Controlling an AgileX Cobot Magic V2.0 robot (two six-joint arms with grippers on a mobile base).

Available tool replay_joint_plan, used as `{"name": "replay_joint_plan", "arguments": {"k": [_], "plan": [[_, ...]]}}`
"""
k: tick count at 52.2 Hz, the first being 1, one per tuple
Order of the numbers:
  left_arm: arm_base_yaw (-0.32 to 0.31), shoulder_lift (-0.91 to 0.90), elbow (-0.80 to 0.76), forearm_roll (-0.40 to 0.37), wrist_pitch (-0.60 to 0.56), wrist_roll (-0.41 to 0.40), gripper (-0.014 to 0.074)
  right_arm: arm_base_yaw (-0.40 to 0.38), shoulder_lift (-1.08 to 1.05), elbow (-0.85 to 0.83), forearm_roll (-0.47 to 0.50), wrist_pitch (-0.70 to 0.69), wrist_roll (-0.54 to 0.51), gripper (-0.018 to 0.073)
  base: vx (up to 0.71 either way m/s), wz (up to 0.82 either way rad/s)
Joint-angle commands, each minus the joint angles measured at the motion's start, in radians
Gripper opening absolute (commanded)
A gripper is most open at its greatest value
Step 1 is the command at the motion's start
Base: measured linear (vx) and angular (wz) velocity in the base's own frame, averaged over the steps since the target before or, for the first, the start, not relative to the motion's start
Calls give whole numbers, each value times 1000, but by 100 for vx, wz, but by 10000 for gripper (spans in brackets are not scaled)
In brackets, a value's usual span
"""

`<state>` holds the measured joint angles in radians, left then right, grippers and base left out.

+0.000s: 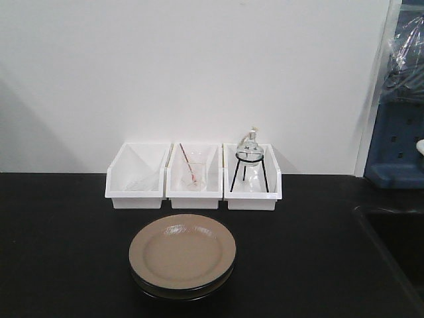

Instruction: Arrange circular plates on left workspace

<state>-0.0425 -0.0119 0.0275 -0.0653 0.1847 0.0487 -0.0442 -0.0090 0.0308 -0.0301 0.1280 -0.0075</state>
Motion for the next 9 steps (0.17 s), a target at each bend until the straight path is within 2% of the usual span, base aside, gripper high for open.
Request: {"name": "replay_joint_plan", "arguments": {"k": [1,9], "plan": [[-7,-14,20,2,-79,-10,2,-4,-14,19,-15,-78,-2,-5,0,0],[-7,-14,20,2,-79,-10,2,-4,-14,19,-15,-76,-2,-5,0,0]]}}
